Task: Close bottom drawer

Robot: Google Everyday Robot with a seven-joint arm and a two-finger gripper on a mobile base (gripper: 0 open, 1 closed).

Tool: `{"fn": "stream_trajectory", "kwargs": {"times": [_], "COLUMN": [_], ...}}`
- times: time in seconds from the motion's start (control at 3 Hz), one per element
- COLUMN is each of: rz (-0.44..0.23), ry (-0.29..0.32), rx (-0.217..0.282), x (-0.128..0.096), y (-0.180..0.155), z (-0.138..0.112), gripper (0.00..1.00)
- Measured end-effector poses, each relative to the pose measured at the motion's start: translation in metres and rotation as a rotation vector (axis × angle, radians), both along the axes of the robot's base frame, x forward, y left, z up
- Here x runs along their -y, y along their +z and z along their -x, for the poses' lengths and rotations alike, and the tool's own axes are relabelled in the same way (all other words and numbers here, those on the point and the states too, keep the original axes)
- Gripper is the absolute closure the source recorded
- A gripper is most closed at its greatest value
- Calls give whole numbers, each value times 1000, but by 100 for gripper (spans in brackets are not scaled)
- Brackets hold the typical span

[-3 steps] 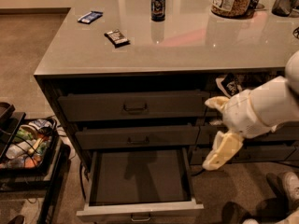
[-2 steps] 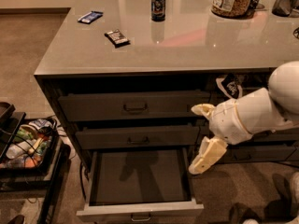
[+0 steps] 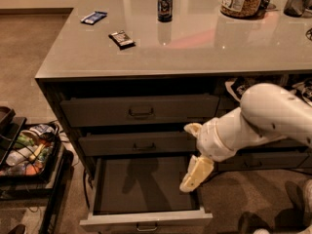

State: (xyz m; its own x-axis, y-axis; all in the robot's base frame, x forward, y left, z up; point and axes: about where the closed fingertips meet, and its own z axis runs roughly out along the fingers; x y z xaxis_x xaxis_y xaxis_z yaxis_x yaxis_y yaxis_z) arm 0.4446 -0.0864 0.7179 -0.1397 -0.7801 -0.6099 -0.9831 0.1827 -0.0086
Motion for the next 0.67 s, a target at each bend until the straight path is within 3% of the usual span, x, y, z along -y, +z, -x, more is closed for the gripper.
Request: {"fn": "stream_trajectory", "kwargs": {"times": [0.33,0.67], "rz": [46,46], "ry": [-35,-35], "rx": [-19,-19], "x": [-6,-6], "y": [-46,-46], "z": [17,17], "gripper": [0,0]}}
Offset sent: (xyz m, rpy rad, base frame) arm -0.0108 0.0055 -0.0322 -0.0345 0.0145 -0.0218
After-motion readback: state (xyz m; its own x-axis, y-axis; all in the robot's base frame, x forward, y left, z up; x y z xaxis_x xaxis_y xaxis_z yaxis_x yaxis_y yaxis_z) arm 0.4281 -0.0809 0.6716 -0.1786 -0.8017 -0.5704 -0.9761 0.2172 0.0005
